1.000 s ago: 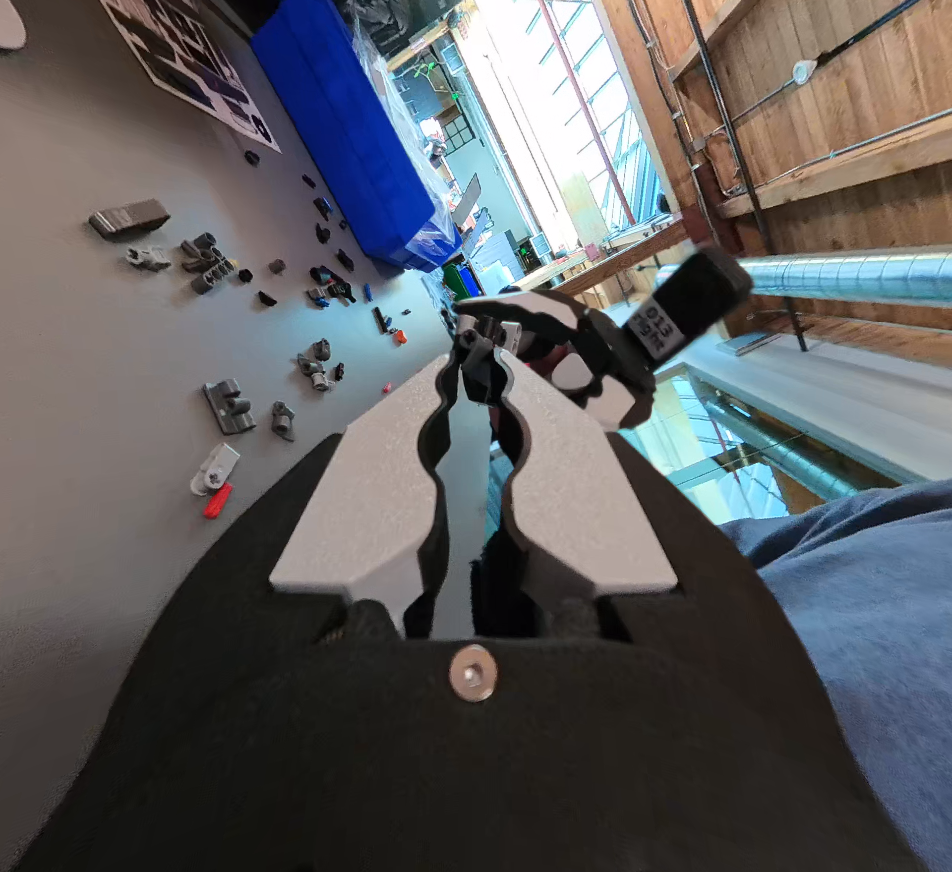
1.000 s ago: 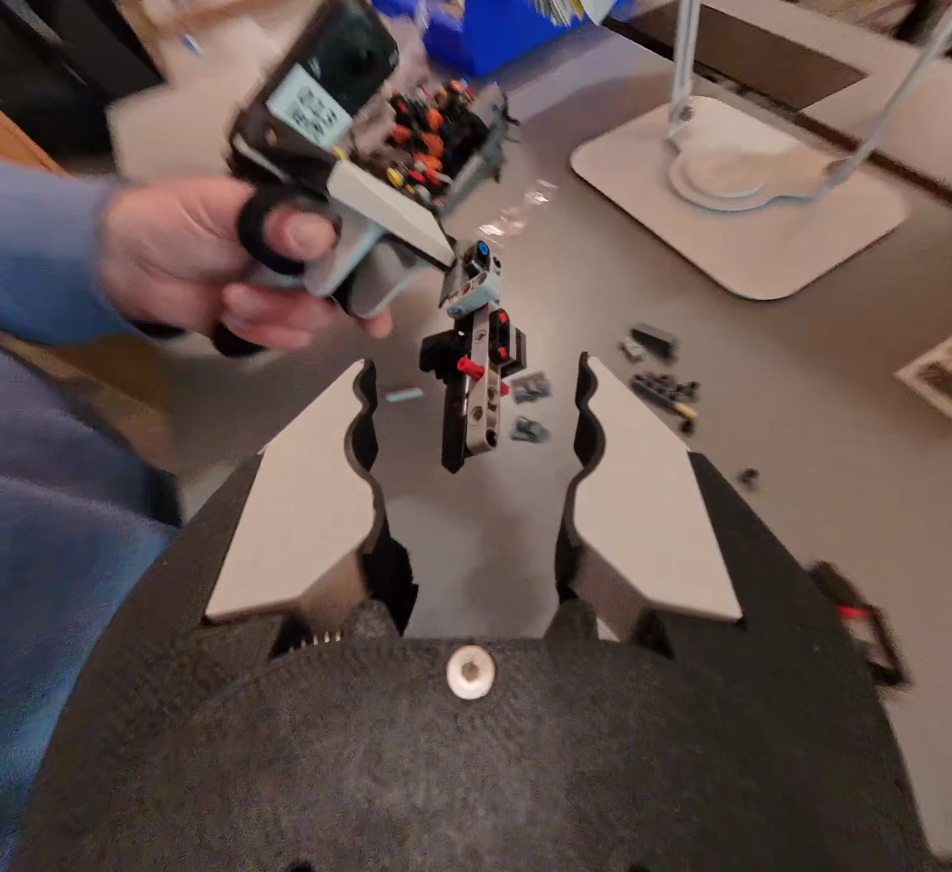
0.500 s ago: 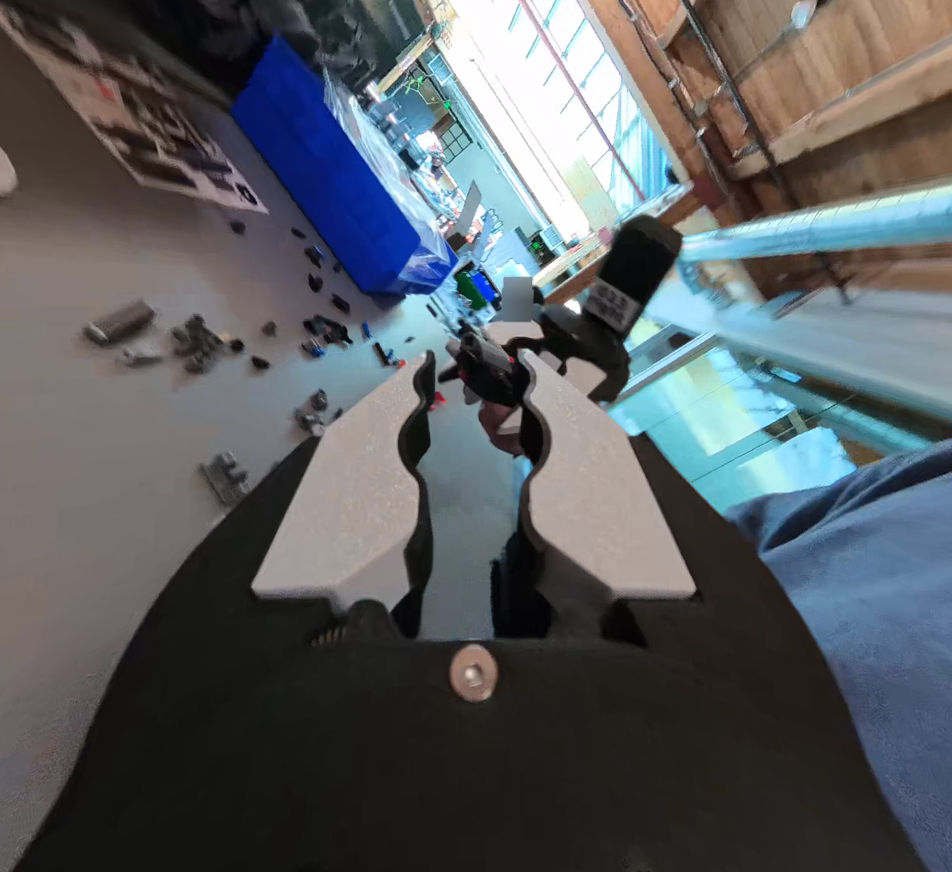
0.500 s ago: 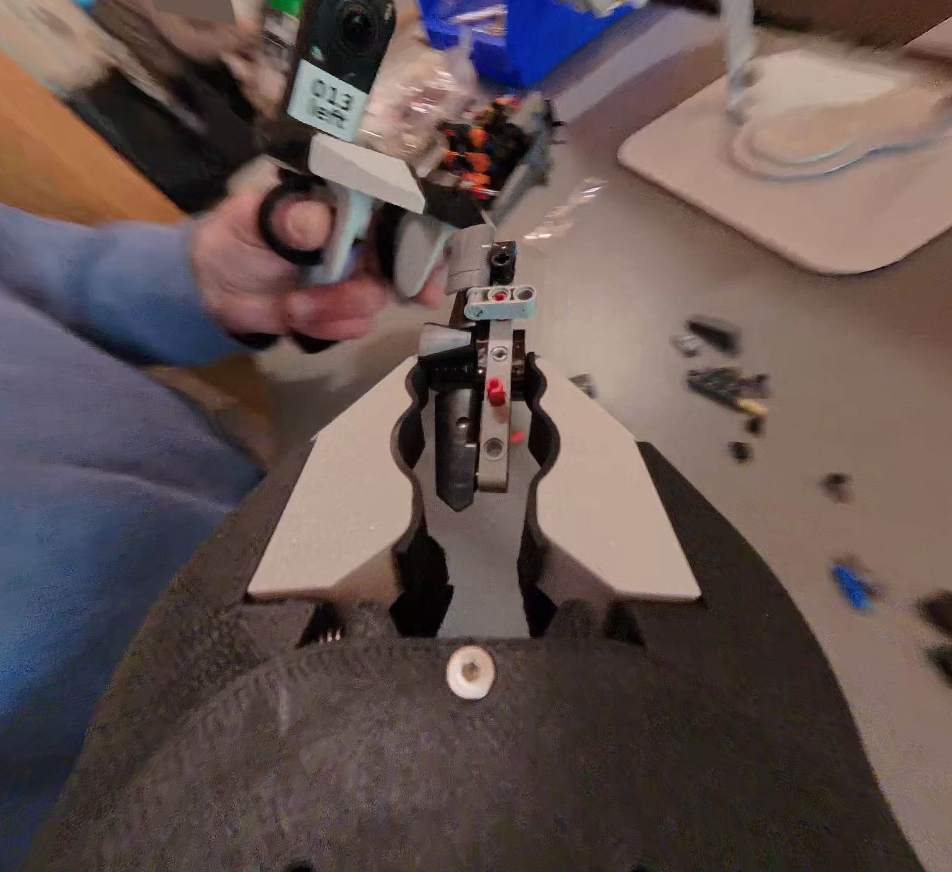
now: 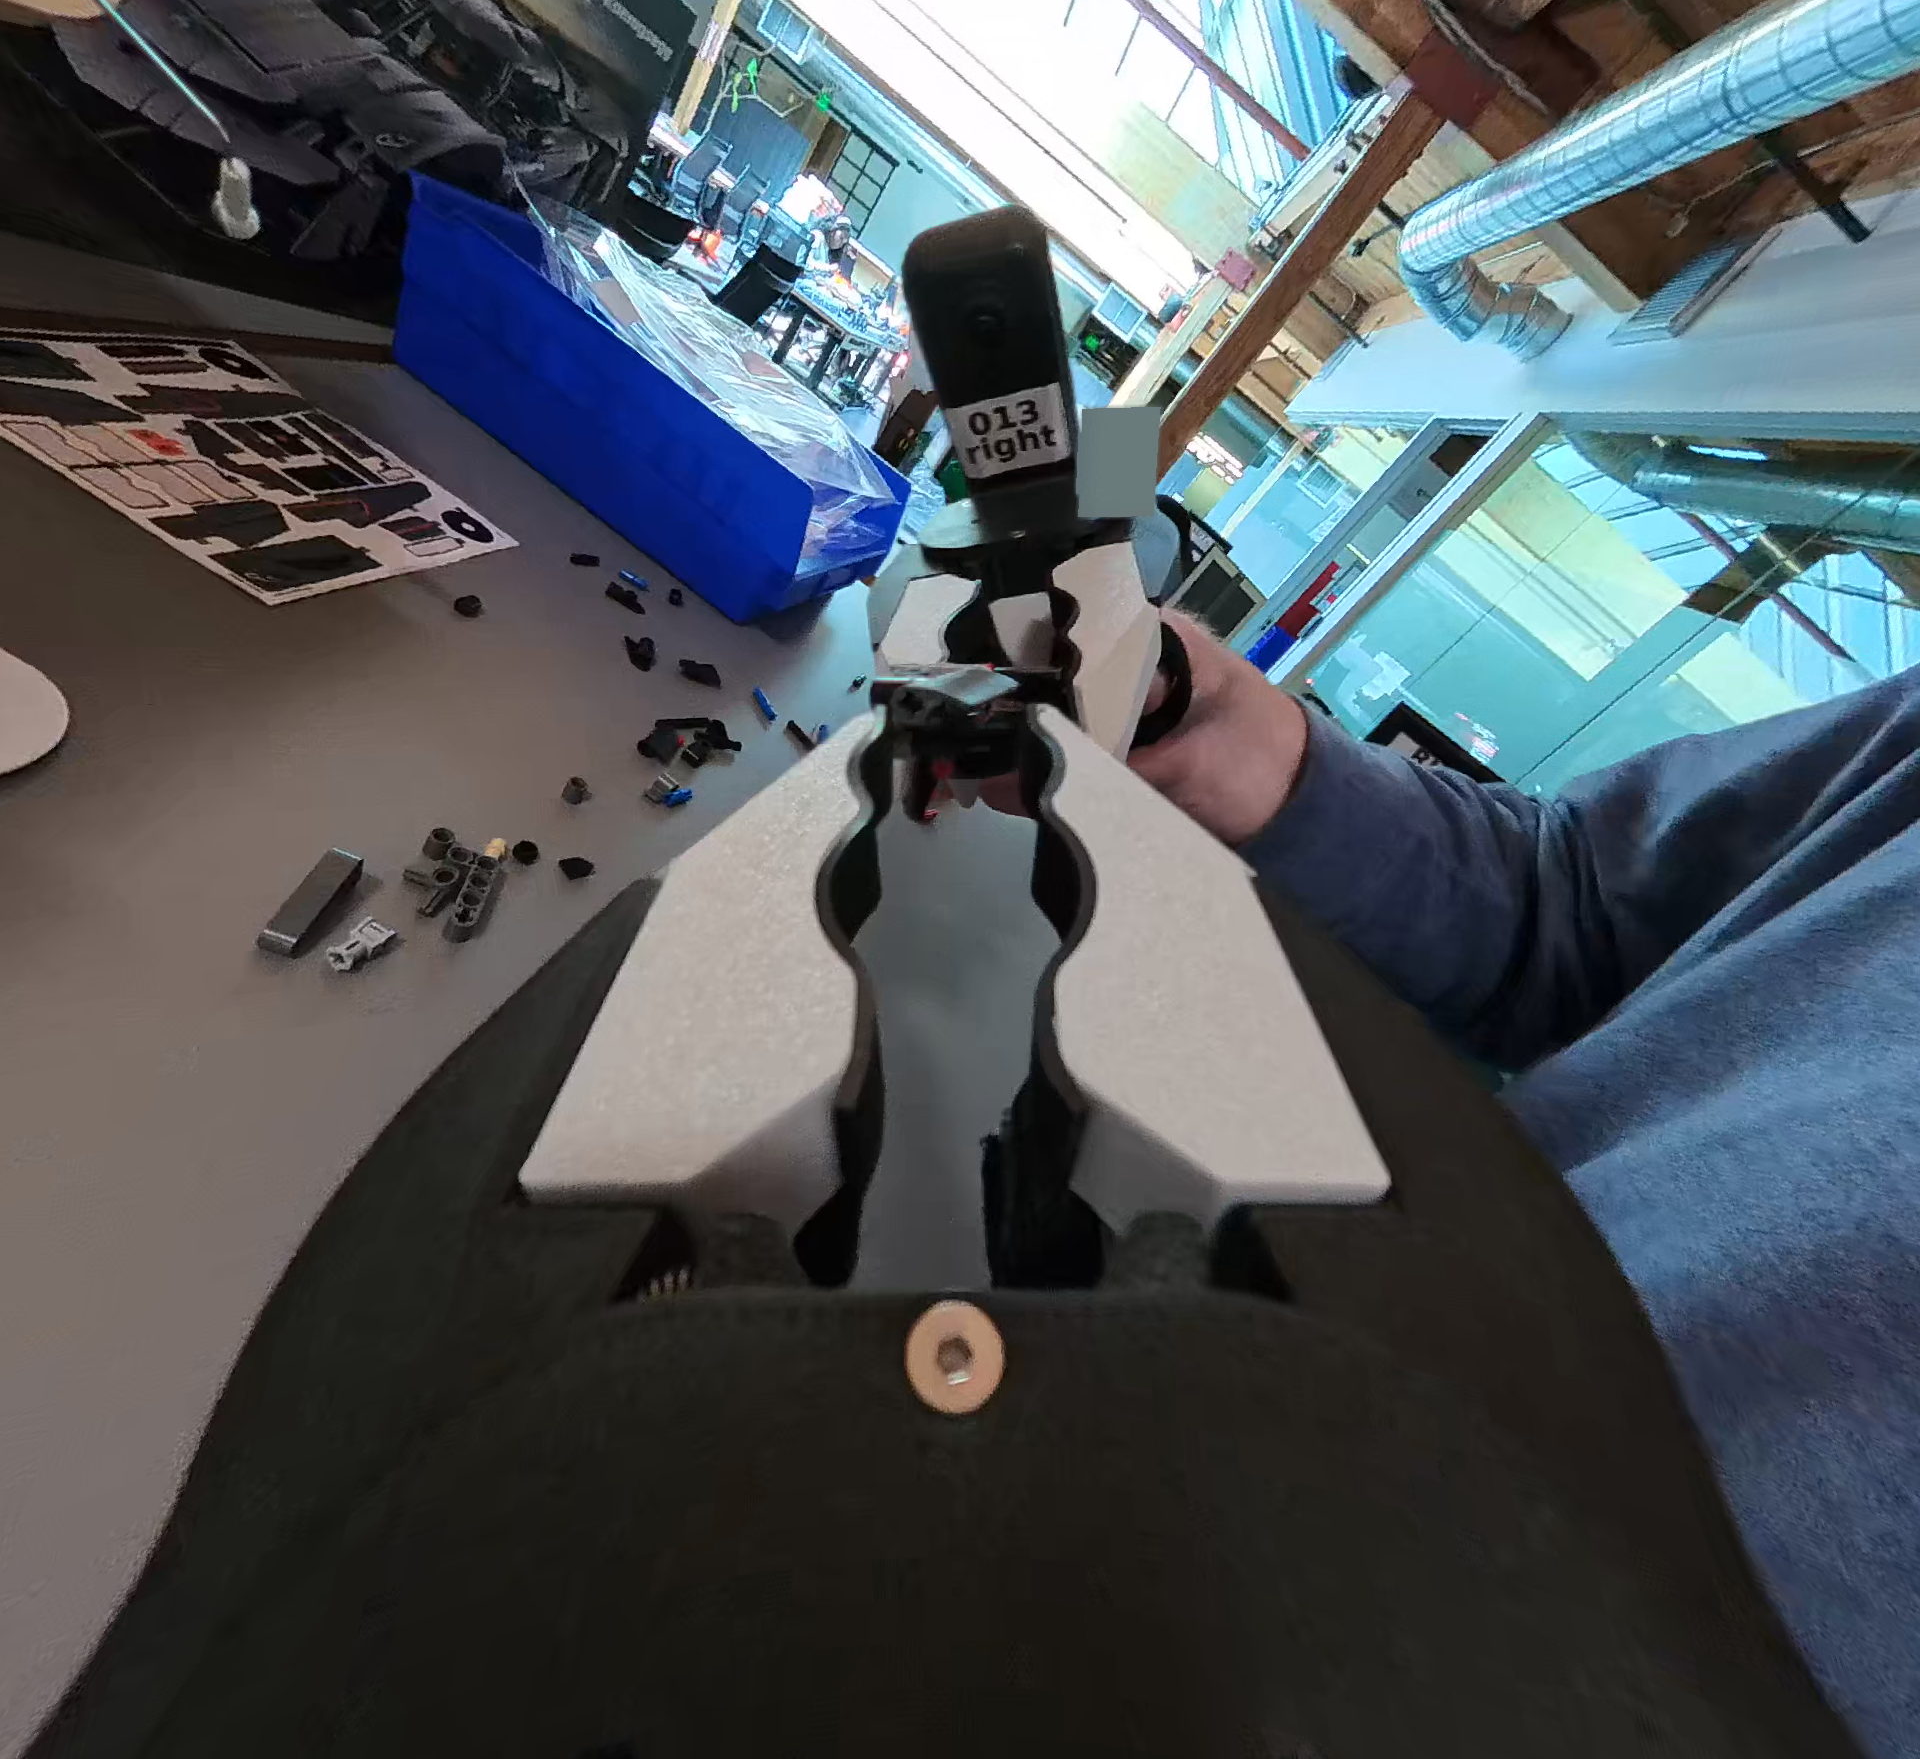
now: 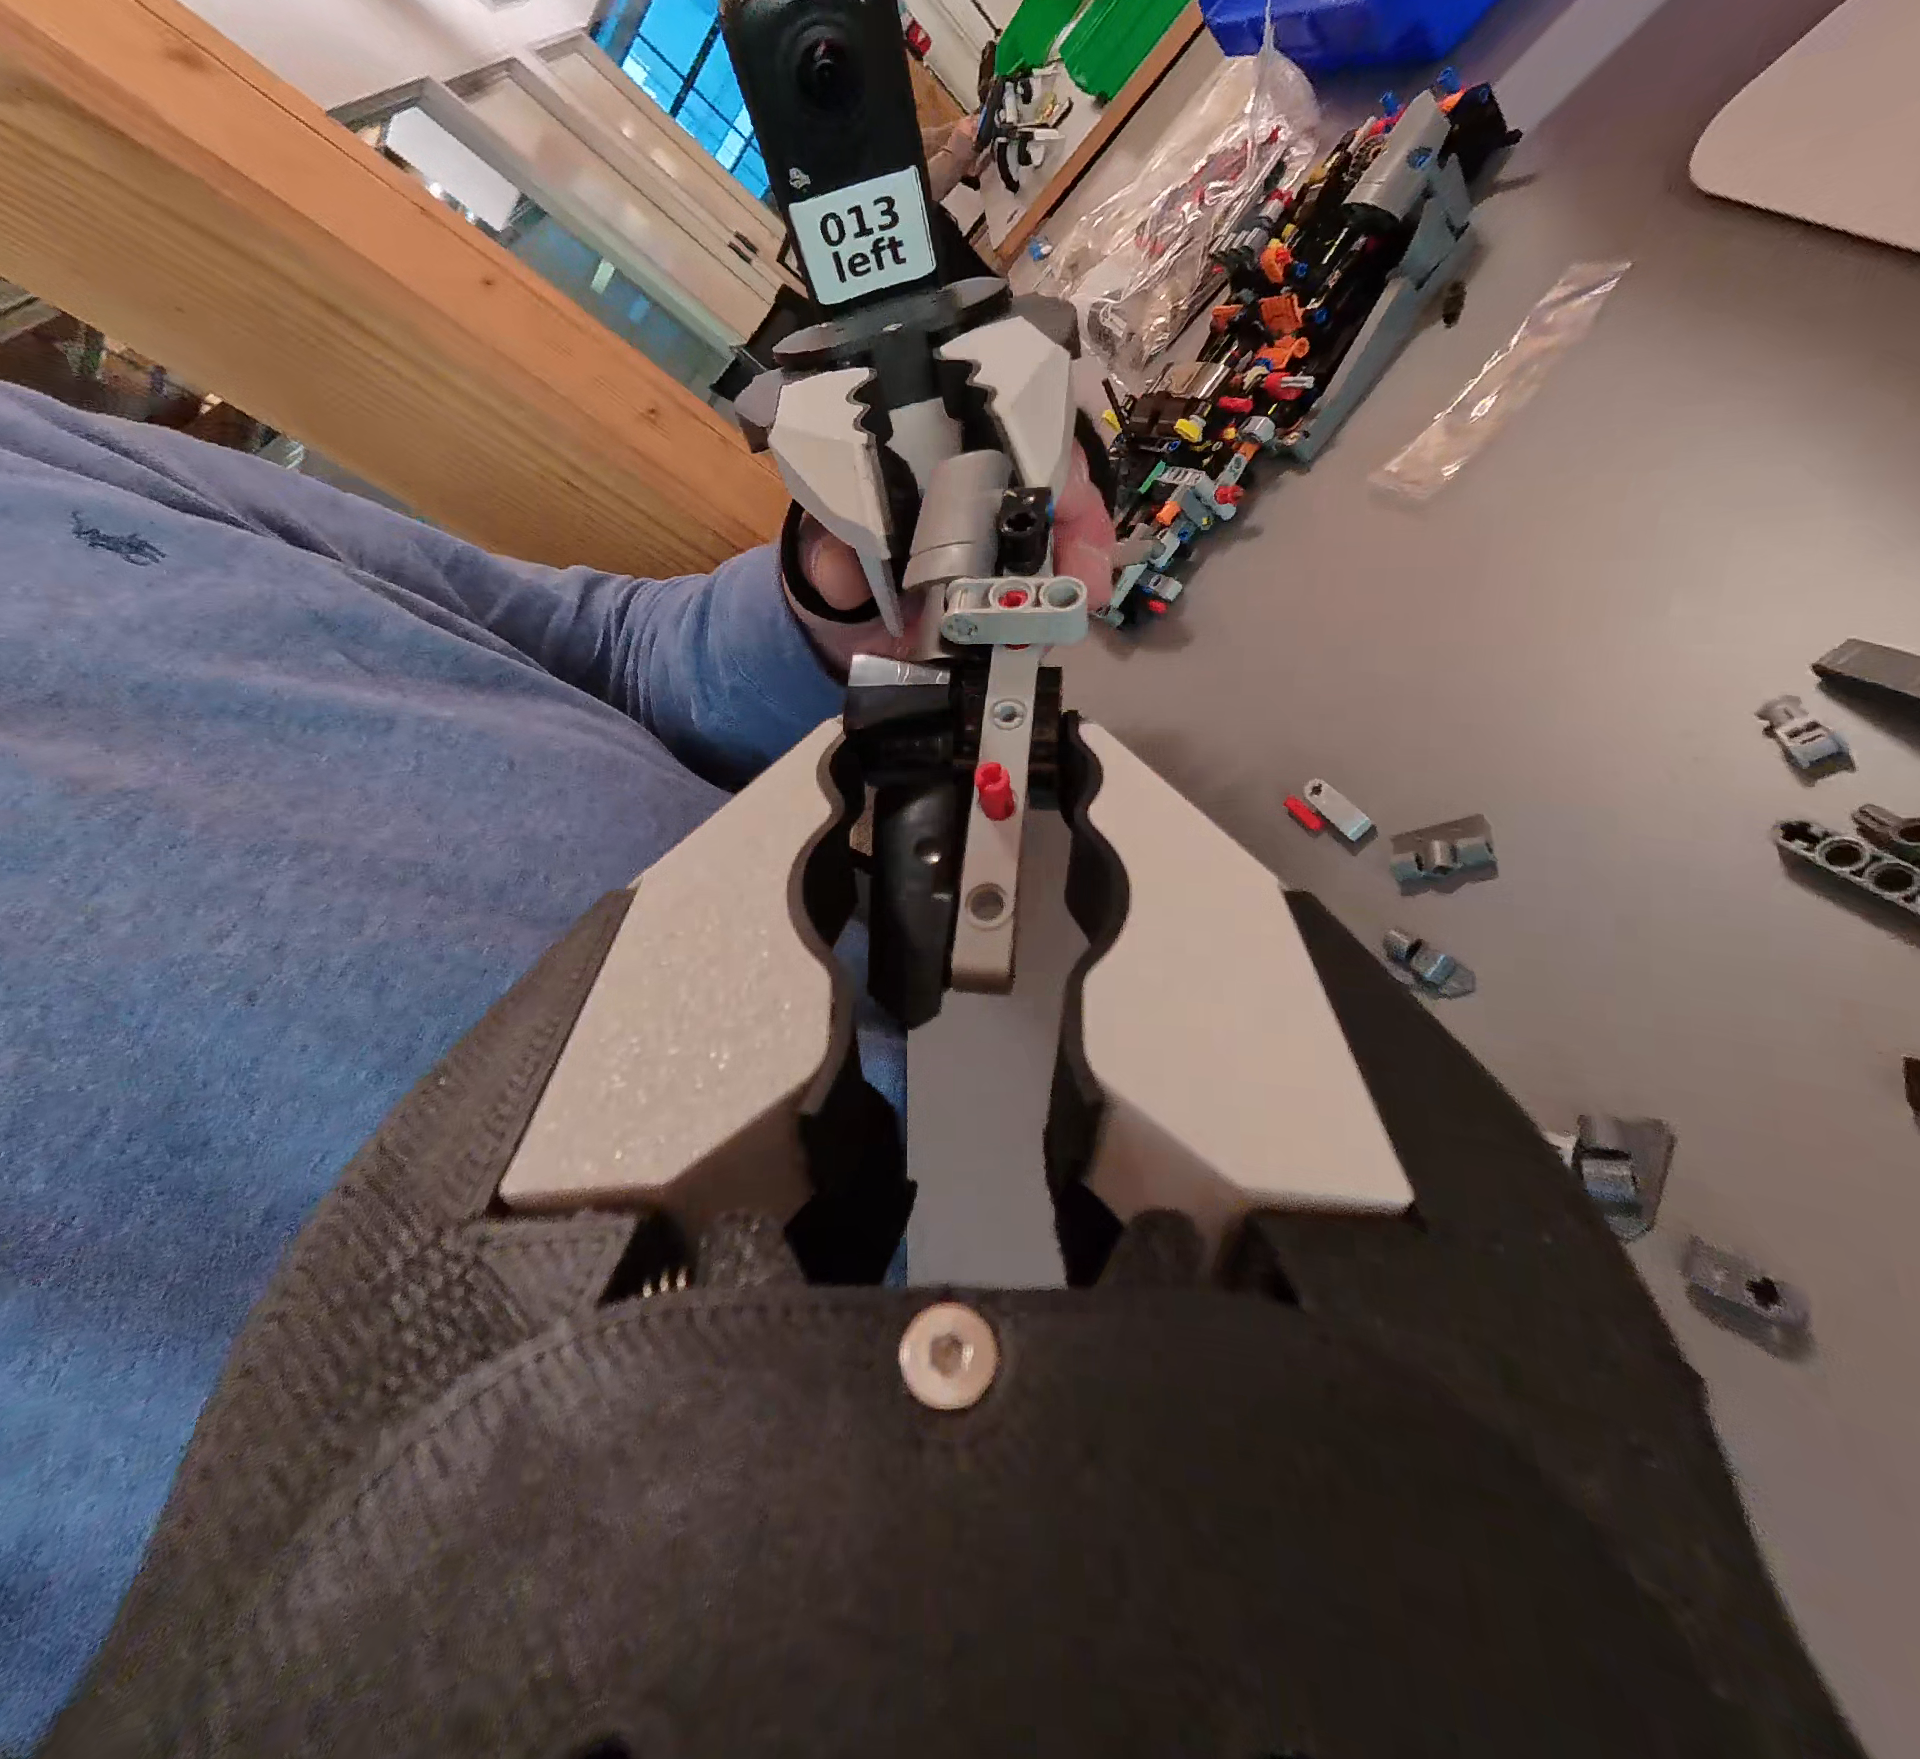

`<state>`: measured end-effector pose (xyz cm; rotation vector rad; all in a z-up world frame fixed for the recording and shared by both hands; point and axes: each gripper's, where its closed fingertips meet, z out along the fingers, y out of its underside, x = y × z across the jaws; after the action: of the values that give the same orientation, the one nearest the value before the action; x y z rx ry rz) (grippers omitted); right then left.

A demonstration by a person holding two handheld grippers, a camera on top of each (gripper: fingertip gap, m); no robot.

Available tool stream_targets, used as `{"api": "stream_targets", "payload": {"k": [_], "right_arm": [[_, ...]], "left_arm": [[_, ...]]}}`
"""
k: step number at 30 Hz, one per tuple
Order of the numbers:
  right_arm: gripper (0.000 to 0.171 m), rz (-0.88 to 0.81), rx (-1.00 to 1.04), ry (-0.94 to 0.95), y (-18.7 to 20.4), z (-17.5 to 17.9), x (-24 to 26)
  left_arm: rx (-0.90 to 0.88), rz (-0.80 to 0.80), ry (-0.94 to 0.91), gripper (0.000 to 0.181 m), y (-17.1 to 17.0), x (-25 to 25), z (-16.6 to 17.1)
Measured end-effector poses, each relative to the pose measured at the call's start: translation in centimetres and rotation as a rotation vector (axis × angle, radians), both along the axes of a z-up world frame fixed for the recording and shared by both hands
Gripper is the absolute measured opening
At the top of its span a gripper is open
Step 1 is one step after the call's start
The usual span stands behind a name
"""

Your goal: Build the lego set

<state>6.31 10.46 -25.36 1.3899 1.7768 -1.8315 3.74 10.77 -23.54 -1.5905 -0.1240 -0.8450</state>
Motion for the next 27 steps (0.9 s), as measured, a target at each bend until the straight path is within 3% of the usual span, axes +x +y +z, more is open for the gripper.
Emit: {"api": "stream_targets", "payload": {"k": [6, 20, 23, 27], "right_arm": [[0.035, 0.027, -0.024, -0.008, -0.6, -0.1, -0.5], [0.035, 0.06, 0.0, 0.013, -0.9, 0.1, -2.4], [0.035, 0.042, 0.101, 0.012, -0.6, -1.8, -4.0], [0.035, 0.04, 0.381, 0.011, -0.3, -7.0, -6.7]], "left_arm": [[0.012, 0.027, -0.027, 0.014, -0.5, -0.6, 0.1], [0.024, 0.18, -0.047, 0.033, -3.0, -3.5, 0.4], [0.003, 0.24, -0.017, 0.033, -4.6, -4.6, 0.0], [-0.038, 0.319, 0.024, 0.036, -7.0, -6.0, -0.9]]}}
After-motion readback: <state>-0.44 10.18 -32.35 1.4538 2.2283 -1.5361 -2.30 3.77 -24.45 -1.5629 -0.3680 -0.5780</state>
